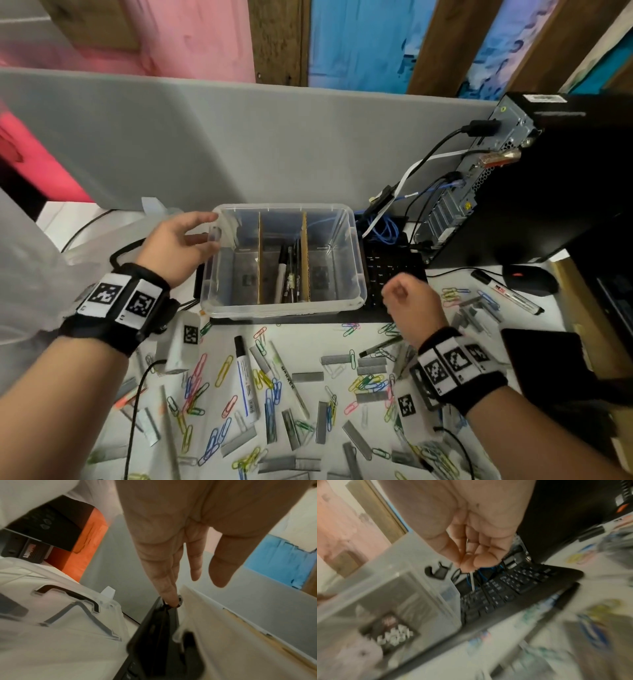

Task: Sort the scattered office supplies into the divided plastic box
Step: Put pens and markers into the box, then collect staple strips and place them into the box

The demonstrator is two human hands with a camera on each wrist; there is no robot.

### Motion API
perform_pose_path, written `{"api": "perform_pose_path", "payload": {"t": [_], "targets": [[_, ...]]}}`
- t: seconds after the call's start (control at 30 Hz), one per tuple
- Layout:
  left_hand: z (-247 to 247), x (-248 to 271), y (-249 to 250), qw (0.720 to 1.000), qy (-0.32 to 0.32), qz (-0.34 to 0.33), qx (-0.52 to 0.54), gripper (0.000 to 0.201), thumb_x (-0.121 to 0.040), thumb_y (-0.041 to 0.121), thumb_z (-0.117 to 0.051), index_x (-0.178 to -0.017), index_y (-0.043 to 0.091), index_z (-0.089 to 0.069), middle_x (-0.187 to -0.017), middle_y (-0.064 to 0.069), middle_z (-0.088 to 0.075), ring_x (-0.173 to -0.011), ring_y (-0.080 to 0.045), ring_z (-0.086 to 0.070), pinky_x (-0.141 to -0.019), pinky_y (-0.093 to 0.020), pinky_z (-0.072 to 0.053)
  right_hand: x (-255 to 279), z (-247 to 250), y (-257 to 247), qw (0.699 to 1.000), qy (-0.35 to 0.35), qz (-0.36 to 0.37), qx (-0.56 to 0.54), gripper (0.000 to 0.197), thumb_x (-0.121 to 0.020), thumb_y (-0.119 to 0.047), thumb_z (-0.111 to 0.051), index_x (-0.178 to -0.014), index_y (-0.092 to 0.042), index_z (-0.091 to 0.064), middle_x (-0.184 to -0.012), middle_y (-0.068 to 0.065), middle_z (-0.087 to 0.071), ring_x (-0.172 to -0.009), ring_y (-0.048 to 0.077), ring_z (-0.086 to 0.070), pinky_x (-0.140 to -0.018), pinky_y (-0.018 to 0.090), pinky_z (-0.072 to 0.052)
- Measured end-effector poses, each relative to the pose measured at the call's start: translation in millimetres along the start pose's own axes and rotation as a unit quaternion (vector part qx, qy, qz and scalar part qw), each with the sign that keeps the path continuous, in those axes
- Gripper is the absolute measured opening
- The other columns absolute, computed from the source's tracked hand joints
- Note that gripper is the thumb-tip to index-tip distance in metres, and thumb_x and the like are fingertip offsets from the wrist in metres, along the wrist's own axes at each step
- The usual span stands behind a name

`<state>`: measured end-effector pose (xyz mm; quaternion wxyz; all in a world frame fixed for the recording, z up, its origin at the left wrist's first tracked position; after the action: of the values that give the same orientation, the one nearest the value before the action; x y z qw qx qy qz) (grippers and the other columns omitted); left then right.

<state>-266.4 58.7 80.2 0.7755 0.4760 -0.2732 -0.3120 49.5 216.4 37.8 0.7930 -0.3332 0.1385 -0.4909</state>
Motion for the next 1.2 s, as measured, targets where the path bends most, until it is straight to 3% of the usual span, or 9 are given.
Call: {"api": "perform_pose_path", "payload": {"t": [0.1,0.17,0.3,0.43,0.53,0.73,0.9,1.07,1.2], "targets": [[0.4,14.3,-10.7,1.0,0.023,-0.002,0.015,0.046,-0.087,0.0,-0.064,-0.115,0.036,-0.057,-0.131,0.005,-0.054,-0.11,-0.015,-0.059,-0.096,-0.044,-0.049,20.1,-35.6,16.1,0.987,-0.133,0.001,0.092,0.017,-0.094,-0.01,-0.049,-0.094,-0.018,-0.065,-0.093,-0.001,-0.067,-0.089,0.014,-0.063,-0.081,0.027,-0.053],[-2.6,27.7,-19.0,0.999,0.035,0.008,-0.019,0.055,-0.087,0.009,-0.065,-0.134,0.03,-0.046,-0.138,0.007,-0.048,-0.116,-0.014,-0.055,-0.096,-0.042,-0.048,27.6,-59.0,18.9,0.968,-0.195,0.031,0.153,0.032,-0.093,-0.005,-0.046,-0.119,-0.013,-0.062,-0.119,0.002,-0.062,-0.109,0.015,-0.057,-0.097,0.023,-0.044],[-10.9,59.6,-23.8,0.996,0.076,0.006,-0.046,0.066,-0.088,0.026,-0.064,-0.144,0.031,-0.03,-0.145,0.009,-0.039,-0.12,-0.011,-0.05,-0.096,-0.04,-0.046,26.7,-83.6,16.1,0.95,-0.207,0.08,0.218,0.054,-0.087,0.005,-0.043,-0.138,-0.01,-0.044,-0.142,0.003,-0.041,-0.128,0.018,-0.042,-0.107,0.023,-0.032],[-9.0,85.5,-32.7,0.99,0.14,0.002,-0.034,0.045,-0.092,0.032,-0.057,-0.133,0.024,-0.04,-0.133,0.005,-0.047,-0.108,-0.012,-0.053,-0.09,-0.036,-0.047,26.5,-92.7,12.5,0.932,-0.197,0.094,0.29,0.055,-0.081,0.007,-0.045,-0.133,-0.01,-0.046,-0.135,0.005,-0.04,-0.123,0.024,-0.039,-0.101,0.031,-0.037],[-4.2,100.7,-41.8,0.984,0.178,-0.001,-0.013,0.008,-0.092,0.016,-0.056,-0.096,0.021,-0.051,-0.101,-0.005,-0.059,-0.086,-0.021,-0.057,-0.072,-0.034,-0.048,31.3,-96.1,9.9,0.928,-0.189,0.088,0.31,0.052,-0.081,0.006,-0.043,-0.13,-0.011,-0.047,-0.132,0.004,-0.041,-0.121,0.025,-0.038,-0.1,0.034,-0.036],[-45.0,122.6,-58.8,0.984,0.024,0.004,-0.177,0.023,-0.082,-0.002,-0.057,-0.078,0.02,-0.059,-0.076,0.004,-0.061,-0.056,-0.005,-0.05,-0.056,-0.021,-0.042,36.9,-101.1,6.3,0.93,-0.193,0.086,0.299,0.05,-0.079,0.007,-0.04,-0.124,-0.012,-0.05,-0.132,0.004,-0.04,-0.121,0.024,-0.037,-0.099,0.034,-0.032],[-92.4,113.7,-75.1,0.952,-0.111,-0.021,-0.285,0.027,-0.088,0.011,-0.055,-0.112,0.02,-0.063,-0.113,0.004,-0.06,-0.1,-0.013,-0.057,-0.091,-0.024,-0.045,55.5,-113.2,4.1,0.925,-0.237,0.136,0.263,0.049,-0.079,0.006,-0.041,-0.122,-0.012,-0.056,-0.126,0.002,-0.046,-0.12,0.022,-0.041,-0.099,0.031,-0.035],[-118.5,99.6,-82.3,0.913,-0.167,-0.035,-0.371,0.049,-0.09,0.011,-0.051,-0.138,0.02,-0.047,-0.14,0.004,-0.046,-0.124,-0.018,-0.048,-0.107,-0.025,-0.036,35.5,-100.3,15.0,0.962,-0.175,0.096,0.188,0.048,-0.081,0.01,-0.042,-0.121,-0.007,-0.061,-0.123,0.005,-0.055,-0.117,0.024,-0.05,-0.099,0.033,-0.041],[-123.6,91.5,-92.0,0.896,-0.181,-0.01,-0.405,0.059,-0.086,0.012,-0.058,-0.141,0.02,-0.04,-0.145,0.004,-0.037,-0.122,-0.024,-0.049,-0.107,-0.03,-0.038,25.5,-100.3,11.9,0.964,-0.182,0.101,0.167,0.038,-0.088,0.003,-0.047,-0.121,-0.008,-0.062,-0.12,0.007,-0.056,-0.11,0.023,-0.053,-0.093,0.024,-0.039]]}}
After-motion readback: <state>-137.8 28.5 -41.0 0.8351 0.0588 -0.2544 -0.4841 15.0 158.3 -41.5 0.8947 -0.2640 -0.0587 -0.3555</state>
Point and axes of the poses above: each hand's wrist, its own x-axis away from the middle knuckle, its own z-axis out of the back of the hand, y = z × x, the point moved 5 cm from there along -x, towards the middle knuckle
